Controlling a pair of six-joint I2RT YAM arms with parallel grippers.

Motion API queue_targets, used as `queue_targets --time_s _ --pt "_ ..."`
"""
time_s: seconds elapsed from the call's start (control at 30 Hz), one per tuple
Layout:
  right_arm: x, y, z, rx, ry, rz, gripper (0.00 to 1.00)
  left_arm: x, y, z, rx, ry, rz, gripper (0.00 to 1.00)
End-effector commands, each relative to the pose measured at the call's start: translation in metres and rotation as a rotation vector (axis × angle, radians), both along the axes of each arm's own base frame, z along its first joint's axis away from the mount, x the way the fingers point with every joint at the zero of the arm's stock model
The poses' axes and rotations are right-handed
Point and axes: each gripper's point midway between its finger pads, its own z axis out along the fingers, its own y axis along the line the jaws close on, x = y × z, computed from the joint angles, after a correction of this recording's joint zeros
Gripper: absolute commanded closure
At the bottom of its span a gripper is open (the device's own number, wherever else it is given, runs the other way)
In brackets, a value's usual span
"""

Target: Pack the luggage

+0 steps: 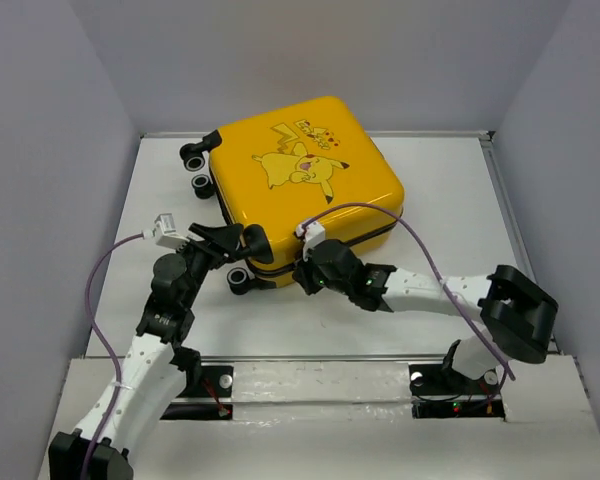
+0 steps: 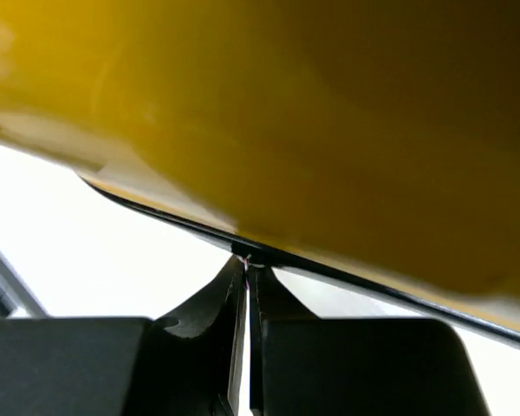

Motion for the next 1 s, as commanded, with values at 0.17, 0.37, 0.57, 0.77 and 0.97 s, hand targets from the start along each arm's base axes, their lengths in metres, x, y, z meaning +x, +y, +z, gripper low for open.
queue_targets --time_s 0.17,0.37,0.57,0.77,0.97 --pt "-0.002 -0.036 0.087 0.240 -0.066 0.143 0.93 -0.030 -0.112 0.013 0.107 -0.043 -0.385 0.94" --pt "-0.043 -0.053 0.056 0.328 0.069 0.130 0.93 -0.009 -0.185 0.053 0.120 -0.086 -0.559 0.94" --pt "-0.070 -0.013 0.077 0.348 0.016 0.151 0.93 0.005 -0.240 0.093 0.135 -0.115 -0.700 0.94" --pt "-0.033 -0.018 0.122 0.671 -0.166 -0.049 0.93 -0.010 -0.257 0.110 0.196 -0.079 -0.825 0.94" --pt "-0.010 -0.023 0.154 0.924 -0.307 -0.167 0.93 -0.026 -0.240 0.154 0.197 -0.146 -0.836 0.94"
